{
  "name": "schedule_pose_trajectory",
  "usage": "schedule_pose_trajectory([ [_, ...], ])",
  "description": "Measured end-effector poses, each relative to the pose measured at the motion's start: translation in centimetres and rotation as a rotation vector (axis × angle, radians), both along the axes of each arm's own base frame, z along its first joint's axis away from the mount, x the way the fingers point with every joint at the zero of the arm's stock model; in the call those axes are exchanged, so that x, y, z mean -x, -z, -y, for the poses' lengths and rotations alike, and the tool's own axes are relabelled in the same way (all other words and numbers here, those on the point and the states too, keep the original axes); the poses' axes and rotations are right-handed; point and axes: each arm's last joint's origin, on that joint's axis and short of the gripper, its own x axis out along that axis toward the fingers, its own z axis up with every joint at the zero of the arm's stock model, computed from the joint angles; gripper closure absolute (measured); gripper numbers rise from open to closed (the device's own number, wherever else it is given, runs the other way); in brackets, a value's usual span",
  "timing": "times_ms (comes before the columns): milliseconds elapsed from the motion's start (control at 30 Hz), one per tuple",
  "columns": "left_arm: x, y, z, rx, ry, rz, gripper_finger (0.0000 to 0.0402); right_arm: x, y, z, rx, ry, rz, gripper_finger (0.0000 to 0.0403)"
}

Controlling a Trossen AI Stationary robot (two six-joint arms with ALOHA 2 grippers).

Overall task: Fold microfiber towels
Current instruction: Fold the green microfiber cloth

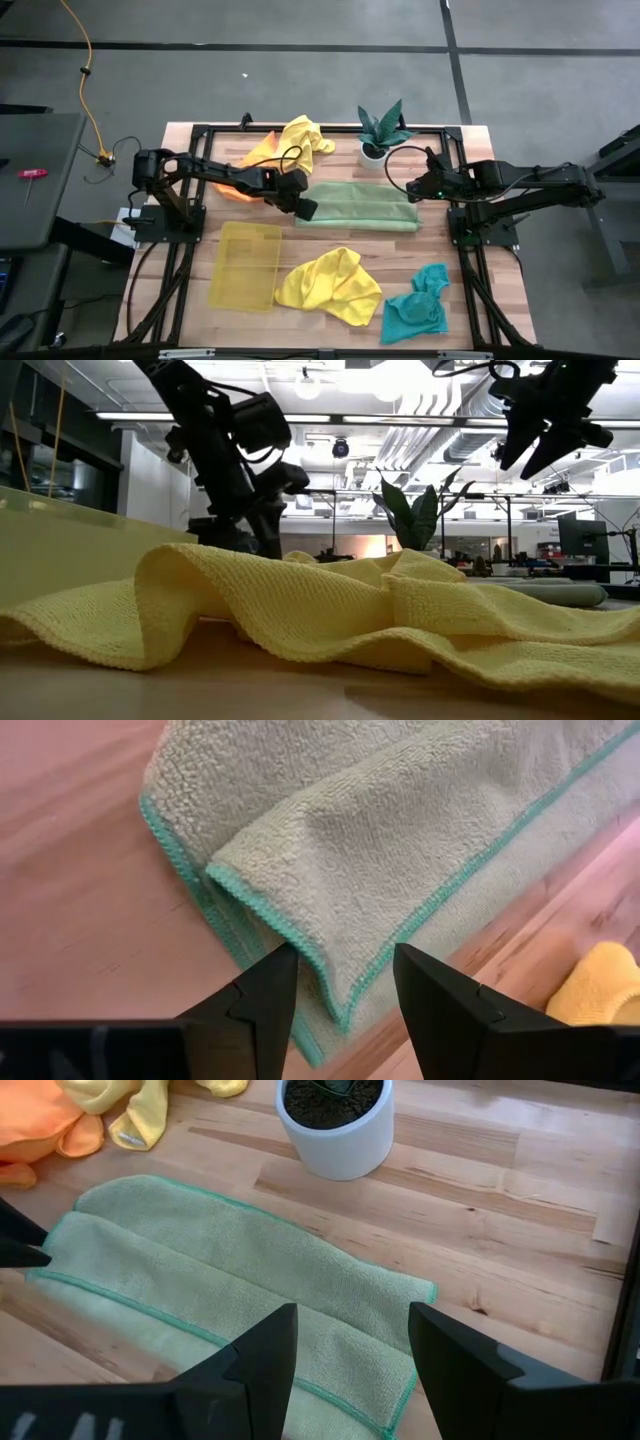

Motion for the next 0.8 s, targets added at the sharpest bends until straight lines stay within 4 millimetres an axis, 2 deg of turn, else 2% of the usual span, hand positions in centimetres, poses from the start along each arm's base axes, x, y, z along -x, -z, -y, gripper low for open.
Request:
schedule_pose_trajectory([
  [500,-0.5,-0.3,0.0,-0.016,0.005,0.057,0.0243,0.0,0.0,0.0,0.000,0.000,0.005,0.0217],
  [800,0.0,0.2,1.2,-0.021,0.061,-0.037,0.0243,0.0,0.0,0.0,0.001,-0.001,0.005,0.0217],
])
